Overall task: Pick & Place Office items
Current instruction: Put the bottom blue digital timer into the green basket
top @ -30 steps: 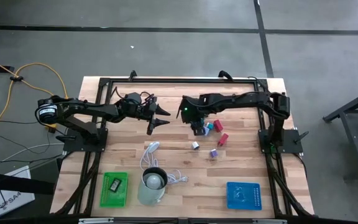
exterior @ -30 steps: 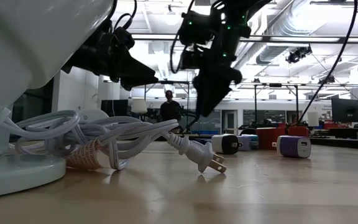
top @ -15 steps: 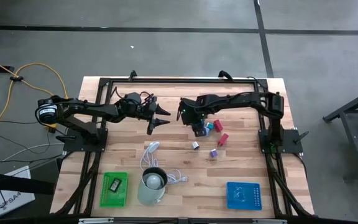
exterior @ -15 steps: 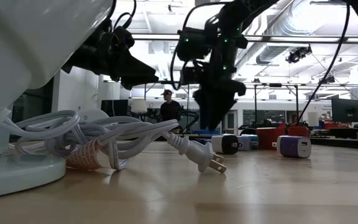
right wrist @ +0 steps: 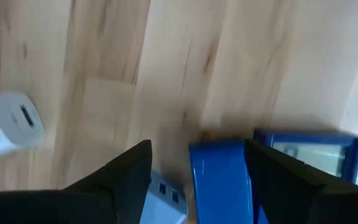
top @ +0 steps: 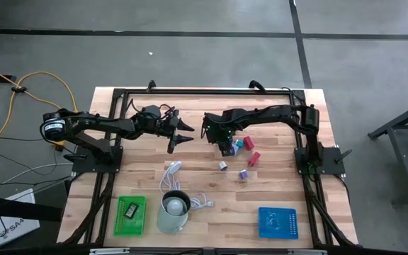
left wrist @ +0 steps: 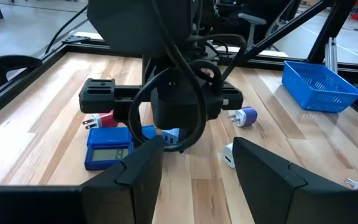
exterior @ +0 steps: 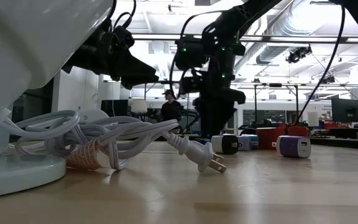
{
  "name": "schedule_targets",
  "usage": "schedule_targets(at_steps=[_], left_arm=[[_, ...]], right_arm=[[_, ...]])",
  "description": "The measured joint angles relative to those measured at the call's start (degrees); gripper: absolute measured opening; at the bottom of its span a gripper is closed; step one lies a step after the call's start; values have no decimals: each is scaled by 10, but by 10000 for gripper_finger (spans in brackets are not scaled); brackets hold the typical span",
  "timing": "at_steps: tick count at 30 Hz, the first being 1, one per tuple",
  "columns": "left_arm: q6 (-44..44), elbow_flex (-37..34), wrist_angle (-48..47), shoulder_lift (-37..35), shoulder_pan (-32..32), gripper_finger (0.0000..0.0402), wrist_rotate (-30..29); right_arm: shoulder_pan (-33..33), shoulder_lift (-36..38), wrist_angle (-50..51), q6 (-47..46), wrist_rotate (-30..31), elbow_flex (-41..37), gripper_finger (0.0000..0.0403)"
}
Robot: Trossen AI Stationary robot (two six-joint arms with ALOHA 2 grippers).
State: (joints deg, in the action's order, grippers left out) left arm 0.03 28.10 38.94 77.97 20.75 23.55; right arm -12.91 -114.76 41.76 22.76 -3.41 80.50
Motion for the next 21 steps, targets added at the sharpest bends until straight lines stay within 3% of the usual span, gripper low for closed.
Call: schedule_targets(at_steps=[21], left_arm=[[0,0,1,0,0,189,0]], right_arm=[[-8,0,0,0,3,1,244]])
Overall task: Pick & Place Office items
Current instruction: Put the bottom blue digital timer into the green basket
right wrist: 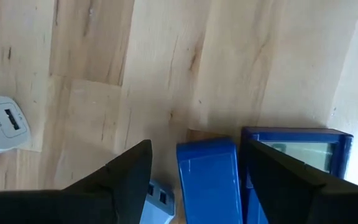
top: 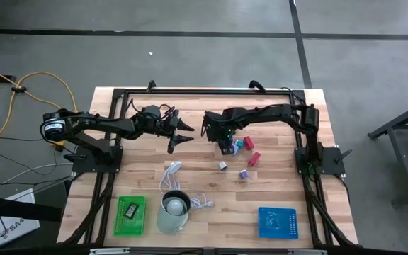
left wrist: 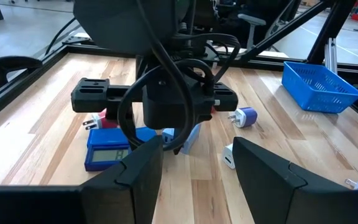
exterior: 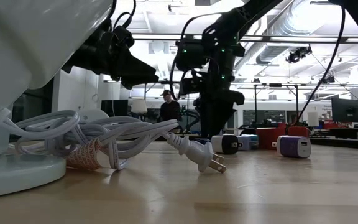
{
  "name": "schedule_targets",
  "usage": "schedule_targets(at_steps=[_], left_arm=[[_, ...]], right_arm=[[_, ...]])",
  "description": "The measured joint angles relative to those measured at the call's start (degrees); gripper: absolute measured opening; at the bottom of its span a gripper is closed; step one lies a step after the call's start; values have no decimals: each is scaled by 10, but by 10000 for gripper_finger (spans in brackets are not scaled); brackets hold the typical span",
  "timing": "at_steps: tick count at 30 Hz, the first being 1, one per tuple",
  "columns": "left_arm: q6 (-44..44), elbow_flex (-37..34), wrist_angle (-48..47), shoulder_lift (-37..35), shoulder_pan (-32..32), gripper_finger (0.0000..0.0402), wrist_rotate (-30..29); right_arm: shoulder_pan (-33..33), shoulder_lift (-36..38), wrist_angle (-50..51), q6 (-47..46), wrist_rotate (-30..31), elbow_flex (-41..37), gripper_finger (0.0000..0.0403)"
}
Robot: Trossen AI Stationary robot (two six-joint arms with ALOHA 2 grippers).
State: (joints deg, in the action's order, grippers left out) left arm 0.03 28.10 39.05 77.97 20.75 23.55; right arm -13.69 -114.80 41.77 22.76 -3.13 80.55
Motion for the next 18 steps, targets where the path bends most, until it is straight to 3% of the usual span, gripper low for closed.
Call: schedule_targets(at_steps=[18], left_arm=[[0,0,0,0,0,189,0]], right_arm=[[-6,0,3,1,0,-1,244]])
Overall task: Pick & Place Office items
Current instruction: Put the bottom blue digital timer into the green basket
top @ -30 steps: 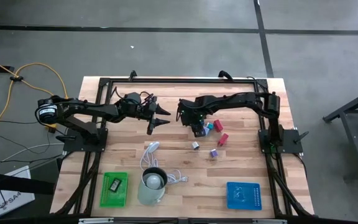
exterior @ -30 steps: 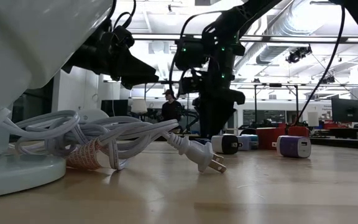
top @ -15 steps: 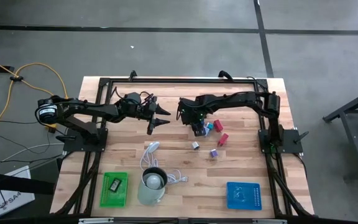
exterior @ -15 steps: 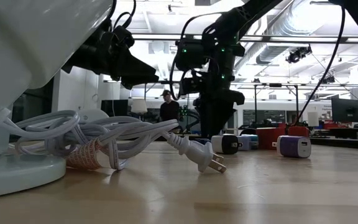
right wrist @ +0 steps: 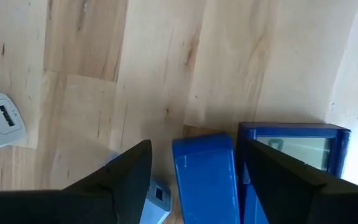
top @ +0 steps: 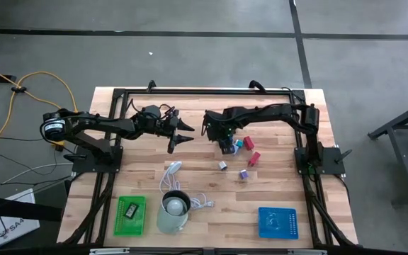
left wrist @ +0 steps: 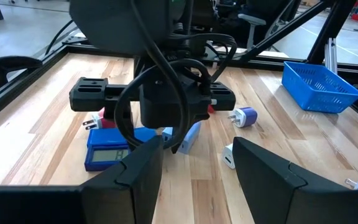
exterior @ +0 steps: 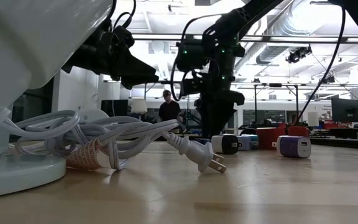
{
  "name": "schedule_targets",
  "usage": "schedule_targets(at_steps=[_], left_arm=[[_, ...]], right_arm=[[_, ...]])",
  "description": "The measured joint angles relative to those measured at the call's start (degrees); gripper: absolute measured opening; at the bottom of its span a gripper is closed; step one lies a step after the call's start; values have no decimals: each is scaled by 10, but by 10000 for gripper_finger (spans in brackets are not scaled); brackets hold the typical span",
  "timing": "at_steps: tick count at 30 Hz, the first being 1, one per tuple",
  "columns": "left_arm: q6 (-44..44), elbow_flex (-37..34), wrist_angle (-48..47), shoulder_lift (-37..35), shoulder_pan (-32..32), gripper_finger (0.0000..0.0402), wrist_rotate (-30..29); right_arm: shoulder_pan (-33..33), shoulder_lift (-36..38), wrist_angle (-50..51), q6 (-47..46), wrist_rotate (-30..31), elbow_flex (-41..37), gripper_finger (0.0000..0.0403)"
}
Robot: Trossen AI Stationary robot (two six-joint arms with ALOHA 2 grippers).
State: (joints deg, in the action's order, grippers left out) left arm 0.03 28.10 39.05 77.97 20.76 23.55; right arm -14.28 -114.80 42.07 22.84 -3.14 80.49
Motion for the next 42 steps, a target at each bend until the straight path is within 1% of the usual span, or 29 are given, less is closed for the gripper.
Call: schedule_targets(at_steps=[4,7,11,27,31,42], left_arm=[[0,0,0,0,0,189,0],[0,0,0,0,0,189,0],[0,0,0,0,0,189,0],[0,0,0,0,0,189,0],[0,0,0,0,0,189,0],[0,0,0,0,0,189,0]], right_arm=[[-5,0,1,0,-3,-1,244],[-5,0,-22,5,-4,-18,244],[-5,-1,-23,5,-3,-29,244],[-5,-1,-25,5,-3,-34,243],[-5,-1,-25,5,-3,-34,231],[-5,-1,-25,8,-3,-34,176]])
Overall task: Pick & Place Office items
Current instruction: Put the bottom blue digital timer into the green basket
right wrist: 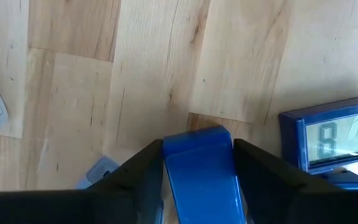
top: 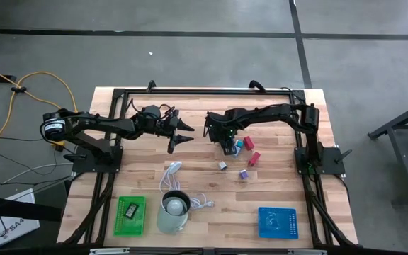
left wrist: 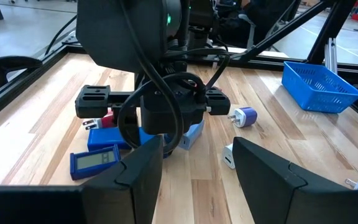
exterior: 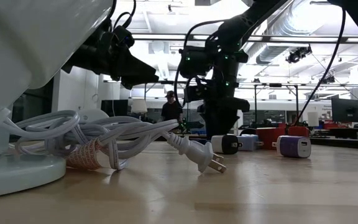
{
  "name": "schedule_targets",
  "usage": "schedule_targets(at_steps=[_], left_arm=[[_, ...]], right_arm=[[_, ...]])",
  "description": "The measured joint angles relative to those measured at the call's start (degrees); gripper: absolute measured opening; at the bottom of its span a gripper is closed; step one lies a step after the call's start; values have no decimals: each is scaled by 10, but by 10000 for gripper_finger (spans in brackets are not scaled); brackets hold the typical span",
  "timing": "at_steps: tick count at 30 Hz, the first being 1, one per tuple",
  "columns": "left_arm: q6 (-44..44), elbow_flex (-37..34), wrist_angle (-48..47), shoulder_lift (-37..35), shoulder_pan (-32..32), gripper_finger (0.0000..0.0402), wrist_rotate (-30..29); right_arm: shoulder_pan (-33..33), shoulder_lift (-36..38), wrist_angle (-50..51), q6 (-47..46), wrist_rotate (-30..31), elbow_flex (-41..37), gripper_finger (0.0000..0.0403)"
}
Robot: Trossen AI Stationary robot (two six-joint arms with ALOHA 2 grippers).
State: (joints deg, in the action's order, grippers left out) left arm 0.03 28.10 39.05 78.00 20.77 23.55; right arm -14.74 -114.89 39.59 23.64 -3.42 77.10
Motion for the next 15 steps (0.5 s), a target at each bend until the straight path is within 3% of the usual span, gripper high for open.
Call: schedule_targets(at_steps=[6,15], left_arm=[[0,0,0,0,0,189,0],[0,0,0,0,0,189,0]], right_arm=[[0,0,0,2,4,1,150],[0,2,-9,2,11,1,147]])
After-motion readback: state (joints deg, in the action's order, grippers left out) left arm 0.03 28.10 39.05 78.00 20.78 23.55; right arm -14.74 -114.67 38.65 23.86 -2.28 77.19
